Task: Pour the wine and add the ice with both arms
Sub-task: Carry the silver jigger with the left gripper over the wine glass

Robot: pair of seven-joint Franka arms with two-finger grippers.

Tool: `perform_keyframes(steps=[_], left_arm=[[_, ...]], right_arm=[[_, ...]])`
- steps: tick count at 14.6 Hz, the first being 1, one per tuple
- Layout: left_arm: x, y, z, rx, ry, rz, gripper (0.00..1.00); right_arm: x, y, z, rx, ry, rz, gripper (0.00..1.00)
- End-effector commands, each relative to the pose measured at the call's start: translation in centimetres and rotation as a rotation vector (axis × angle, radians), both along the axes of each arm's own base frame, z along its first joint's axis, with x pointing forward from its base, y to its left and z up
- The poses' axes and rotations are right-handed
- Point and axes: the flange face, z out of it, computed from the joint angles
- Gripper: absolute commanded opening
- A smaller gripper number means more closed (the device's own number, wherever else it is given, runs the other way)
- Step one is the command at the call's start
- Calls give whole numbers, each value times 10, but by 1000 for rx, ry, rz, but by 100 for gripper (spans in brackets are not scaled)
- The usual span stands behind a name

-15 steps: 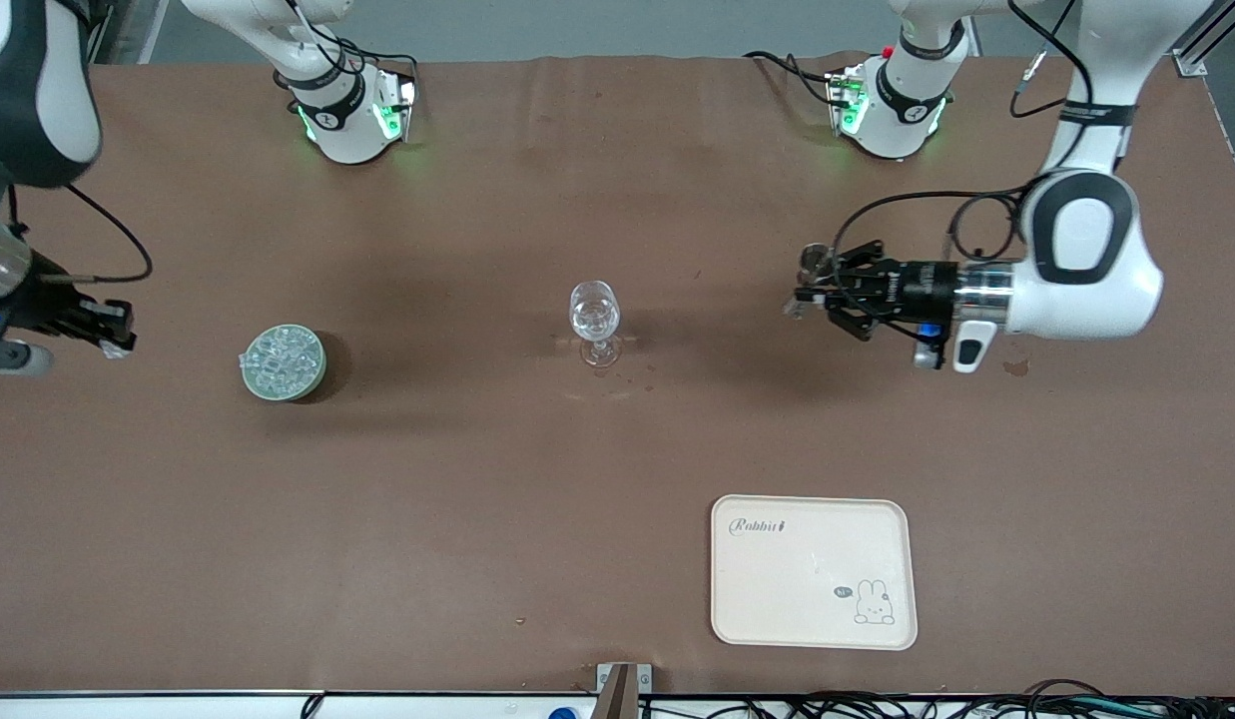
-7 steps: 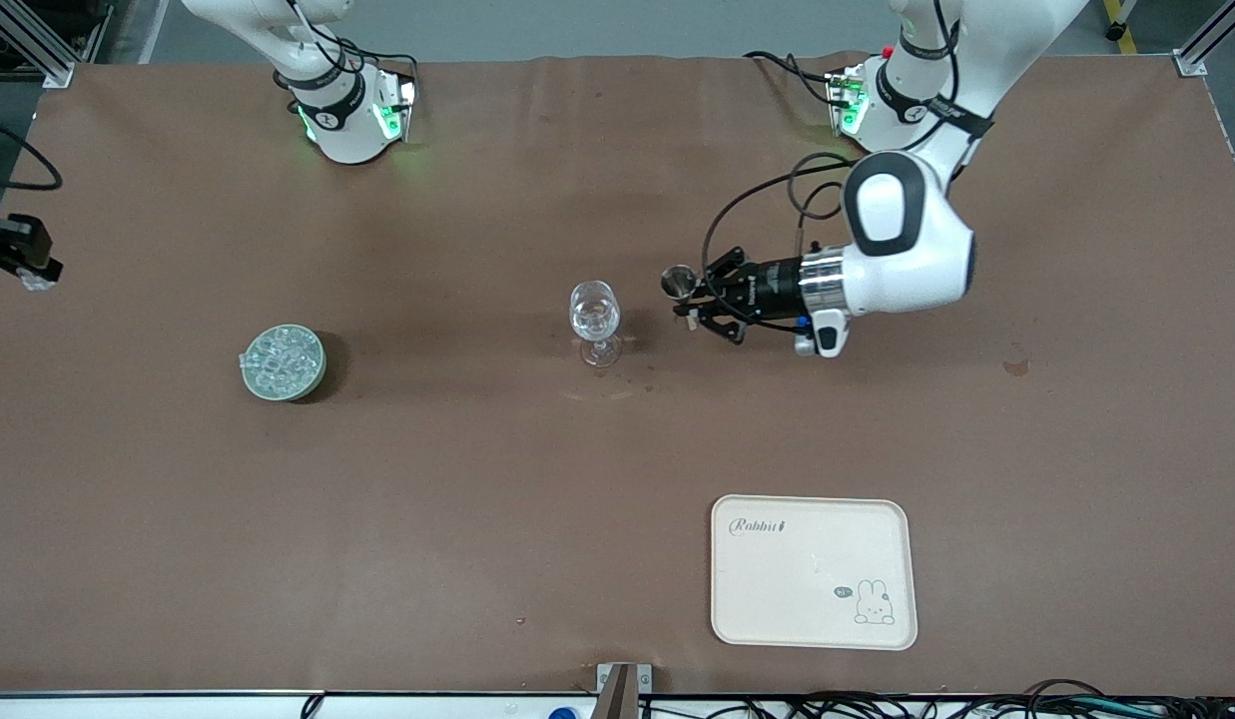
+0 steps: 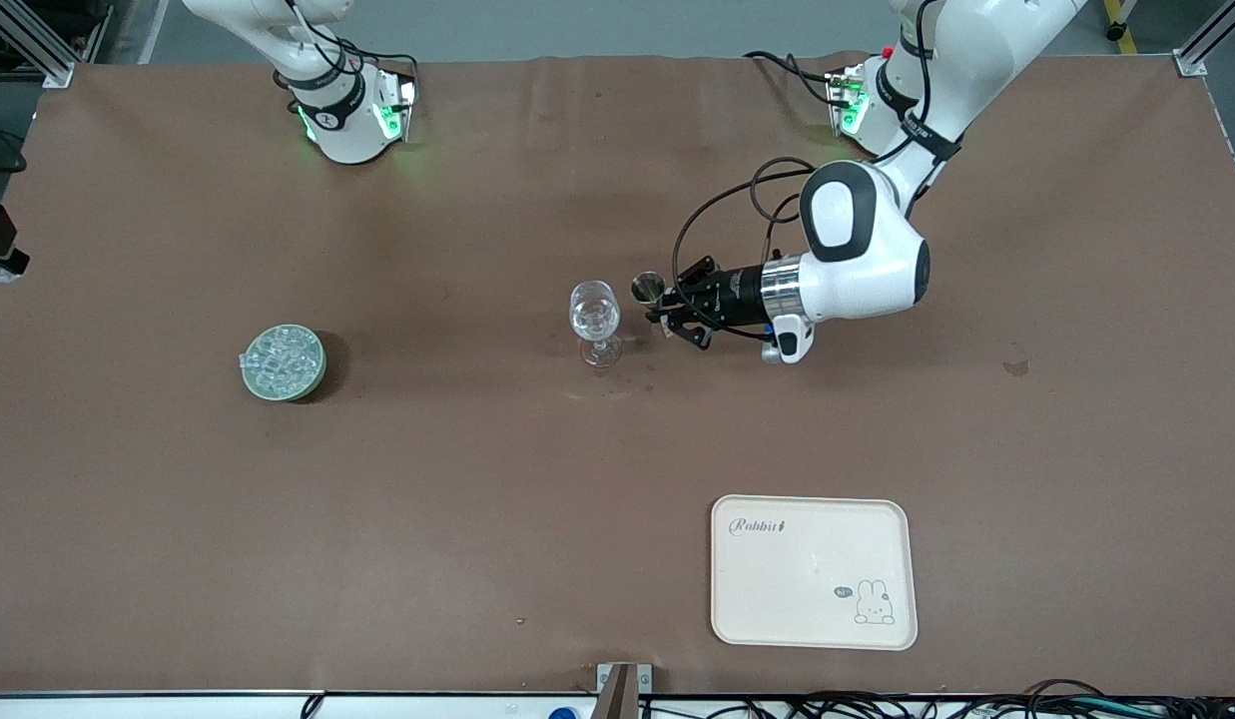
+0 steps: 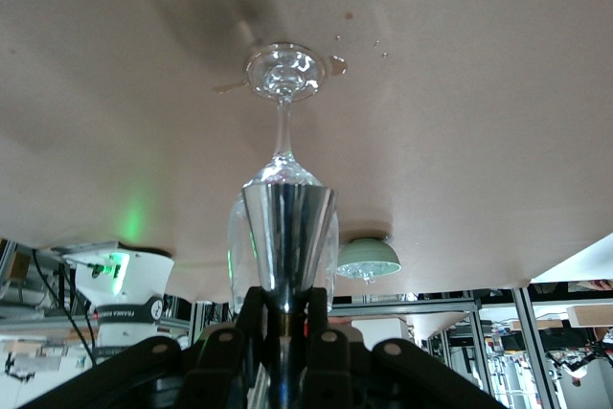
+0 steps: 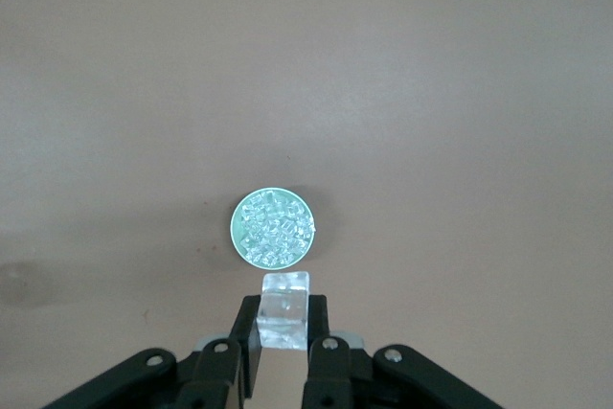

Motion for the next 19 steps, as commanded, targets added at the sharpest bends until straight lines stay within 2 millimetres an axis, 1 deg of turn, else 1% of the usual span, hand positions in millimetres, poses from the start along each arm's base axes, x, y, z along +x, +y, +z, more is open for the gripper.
perform_keyframes(steps=[1,2,3,4,6,10,12,14,16,19], left_arm=[[3,-15,6,16,-39,-19,1],[3,-20,8,24,-29,-20,1],[9,-24,12,47,-39,-13,1],[12,-27,10,75,-33,-8,1],[18,-44,14,113,-29,-22,1],[26,-56,27,217,-65,-41,1],[28,-61,29,252,-94,-59,1],[26,-68,29,289,-113,-73,1],[17,-78,34,309,-139,-103,1],[10,-84,36,337,-167,-141,1]], right_arm=[[3,3,3,16,0,-10,1],[3,5,3,16,0,-5,1],[3,7,3,16,0,-2,1],[3,7,3,16,2,-2,1],[3,7,3,16,2,-2,1],[3,8,3,18,2,-2,1],[3,10,3,18,2,1,1],[3,10,2,18,5,1,1],[3,9,2,18,5,0,1],[3,9,1,18,6,0,1]])
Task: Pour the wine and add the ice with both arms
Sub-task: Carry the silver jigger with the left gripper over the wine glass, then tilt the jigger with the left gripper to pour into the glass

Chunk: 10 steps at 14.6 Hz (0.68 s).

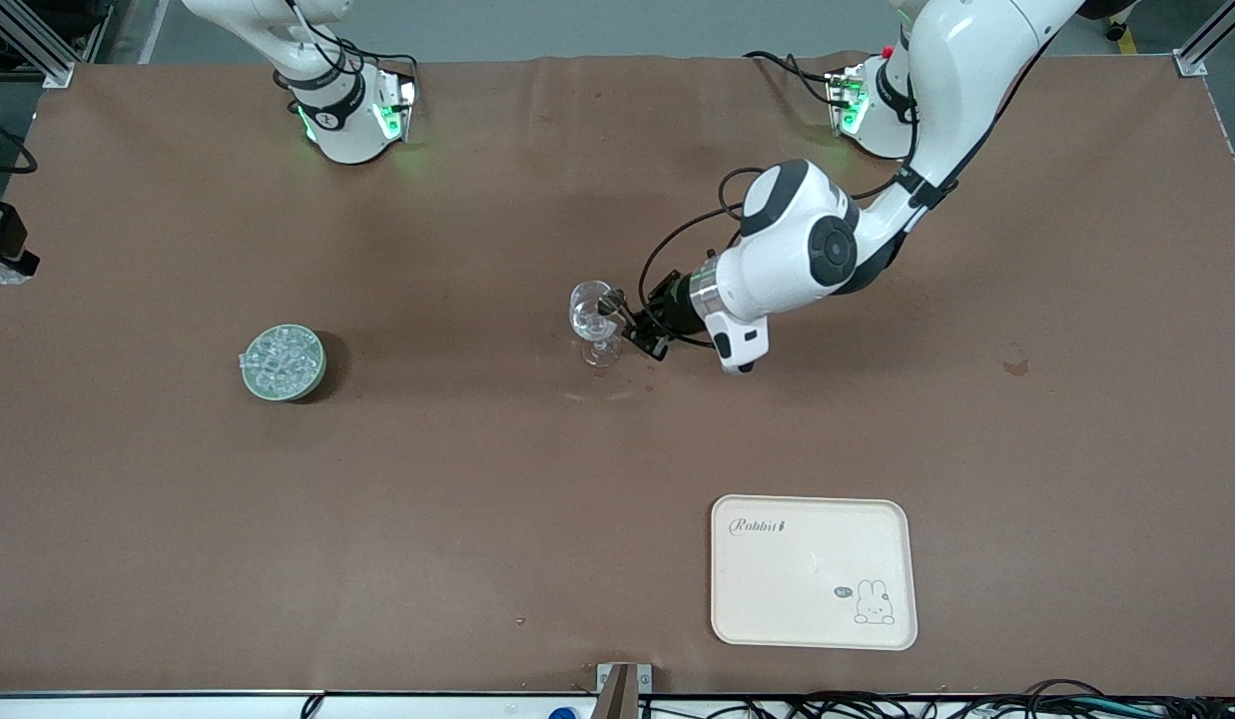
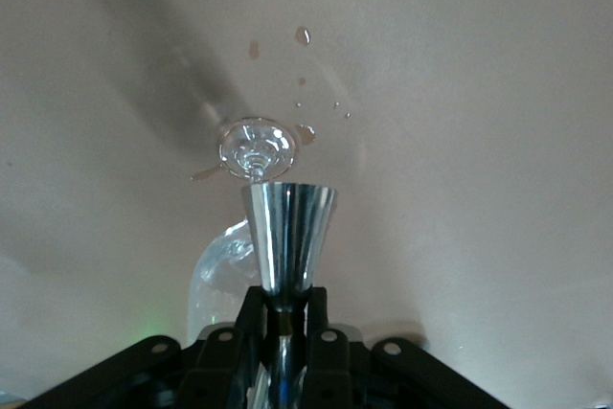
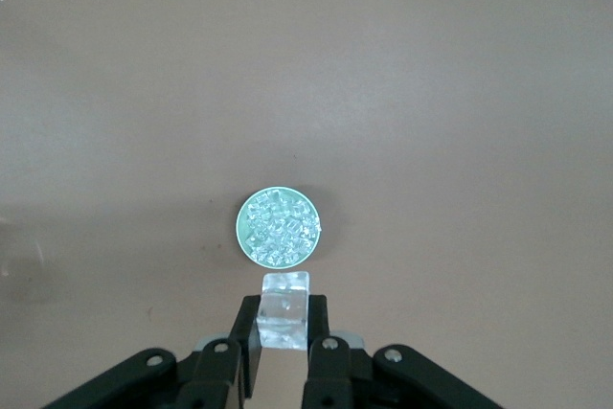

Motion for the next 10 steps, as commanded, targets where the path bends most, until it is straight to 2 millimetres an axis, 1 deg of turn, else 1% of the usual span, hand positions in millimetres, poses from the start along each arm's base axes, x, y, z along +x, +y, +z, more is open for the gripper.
perform_keyframes(steps=[1,3,5,8,10], left_arm=[[-3,-8,7,20,-32,-36,1],[-9,-11,7,59,-47,-92,1],[-8,-11,9,67,-54,-98,1],[-15,-13,12,127,-92,-163,2],[-18,-14,15,149,-96,-168,2]], right_arm=[[2,3,3,15,4,-11,1],[2,2,3,15,4,-12,1],[2,3,3,15,2,-10,1],[2,3,3,15,2,-10,1],[2,3,3,15,2,-10,1]])
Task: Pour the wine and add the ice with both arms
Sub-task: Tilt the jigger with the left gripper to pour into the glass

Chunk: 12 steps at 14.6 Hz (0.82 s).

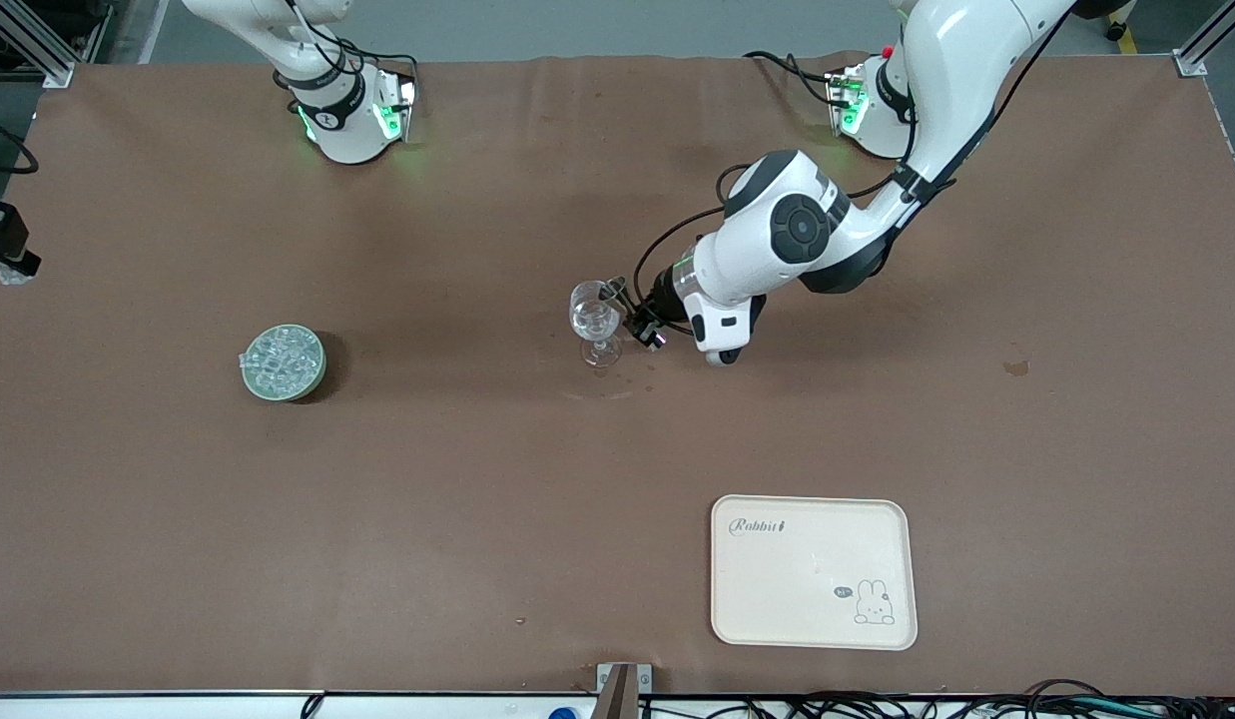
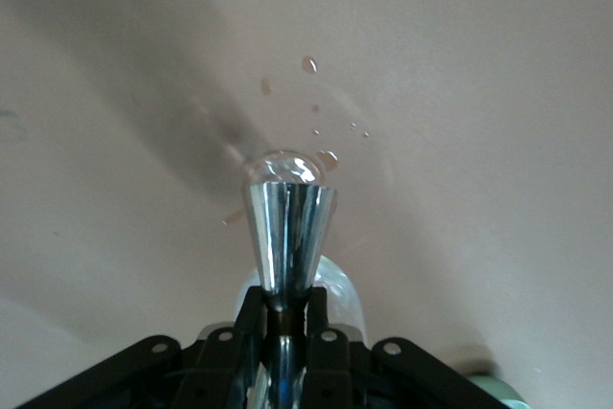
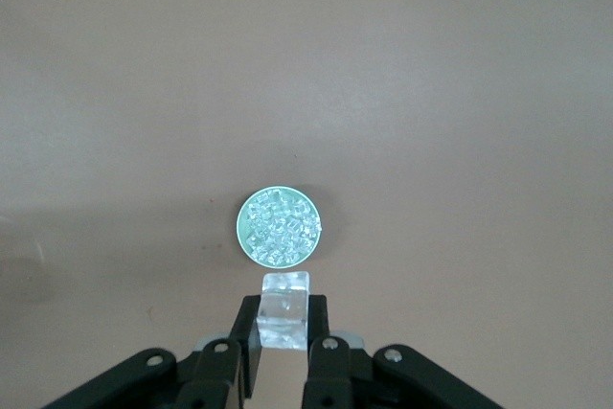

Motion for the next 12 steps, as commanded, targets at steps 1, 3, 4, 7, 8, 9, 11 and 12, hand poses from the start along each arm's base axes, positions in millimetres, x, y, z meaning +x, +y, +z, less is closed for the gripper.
perform_keyframes(steps=[1,3,4,7,8,9,11,12], left_arm=[[1,-4,19,20,-14,16,3],[7,-5,26,12,-7,62,3],[8,-5,29,12,-7,78,3],[9,-5,32,37,-29,99,4],[11,-3,31,38,-22,112,4],[12,-2,32,32,-13,121,3],[12,-1,33,23,2,130,2],[12,-2,34,1,28,143,2]], right_arm=[[2,2,3,18,1,-13,1],[2,3,3,25,1,-13,1],[2,3,3,25,0,-13,1],[2,3,3,25,0,-13,1],[2,3,3,27,0,-13,1],[2,3,4,27,-2,-13,1],[2,3,3,27,1,-13,1],[1,3,3,27,3,-15,1]])
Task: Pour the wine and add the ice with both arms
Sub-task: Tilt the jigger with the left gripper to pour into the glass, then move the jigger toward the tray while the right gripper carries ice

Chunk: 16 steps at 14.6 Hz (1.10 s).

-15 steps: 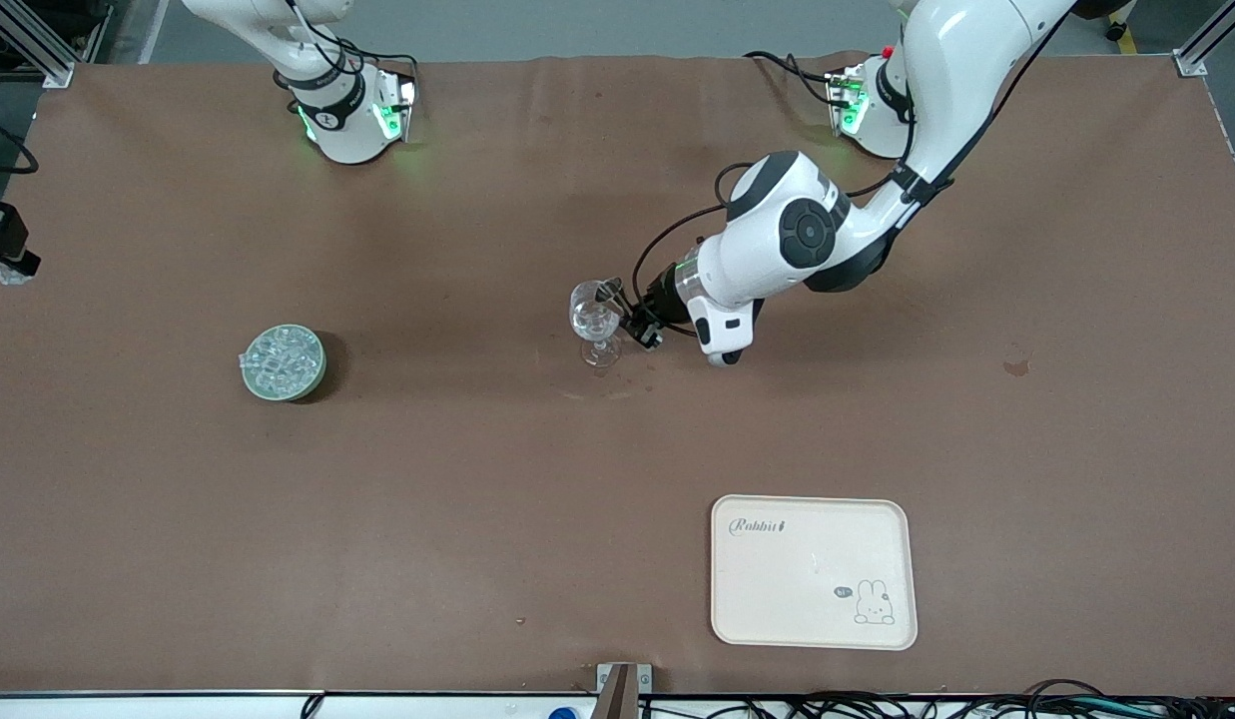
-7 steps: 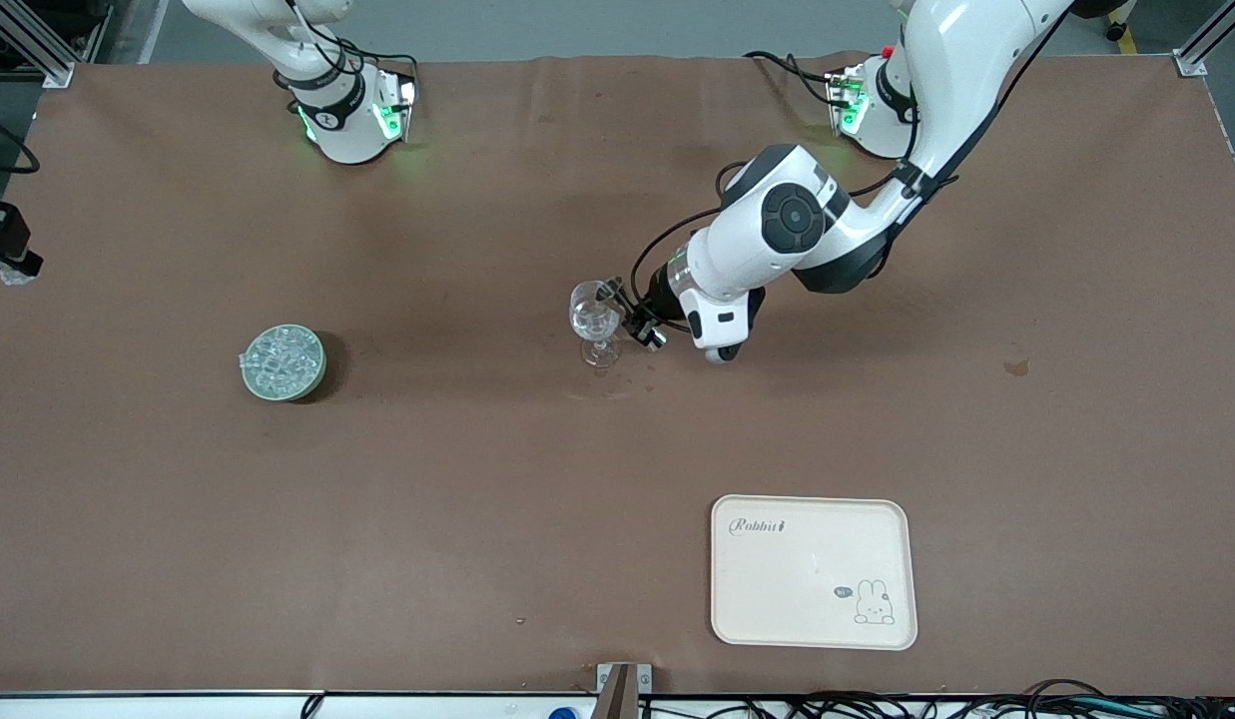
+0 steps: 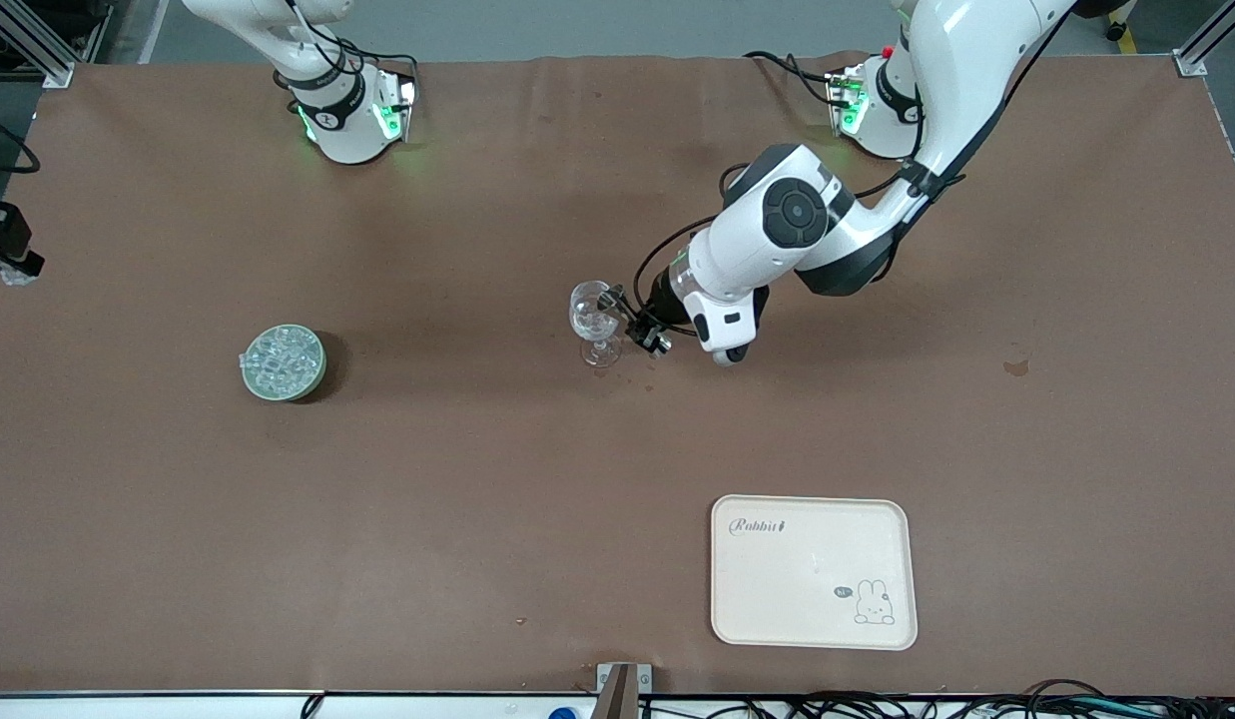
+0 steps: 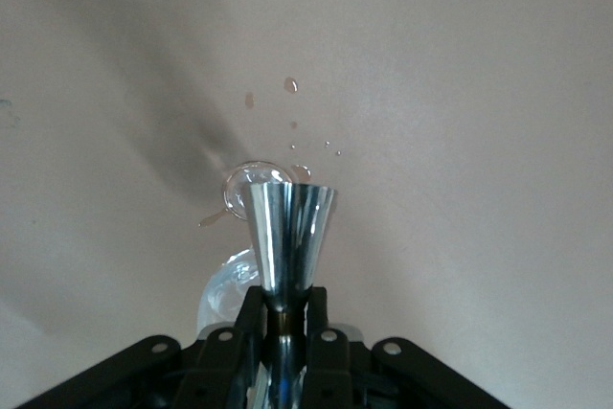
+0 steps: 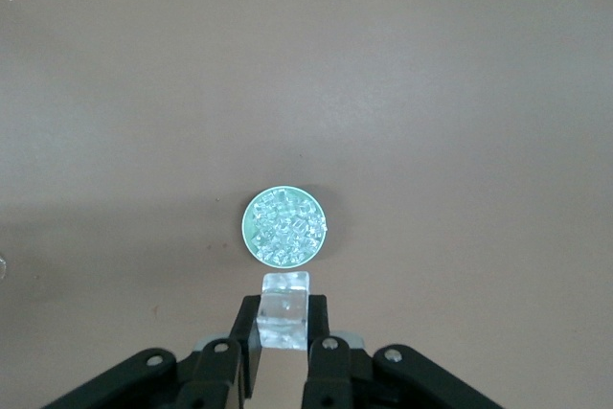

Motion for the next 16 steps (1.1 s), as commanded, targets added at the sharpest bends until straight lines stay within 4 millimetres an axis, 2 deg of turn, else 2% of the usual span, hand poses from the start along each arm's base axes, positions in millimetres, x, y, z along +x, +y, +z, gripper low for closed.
perform_keyframes(steps=[1,4,7,11,13,15,16], left_arm=[[-2,-1,12,-48,51,29,1],[6,8,12,-137,117,56,1],[24,37,23,-250,137,99,1],[57,87,17,-401,167,194,1],[79,121,11,-454,188,282,1],[107,155,8,-507,189,383,1],[119,171,-1,-520,197,421,1]], right_arm=[[1,2,3,15,3,-23,1],[1,4,3,15,4,-25,1],[-1,11,1,19,29,-47,1],[-4,80,-2,40,62,-119,1],[-4,121,-4,41,53,-168,1],[2,164,-16,58,45,-243,1],[4,188,-21,67,35,-276,1]])
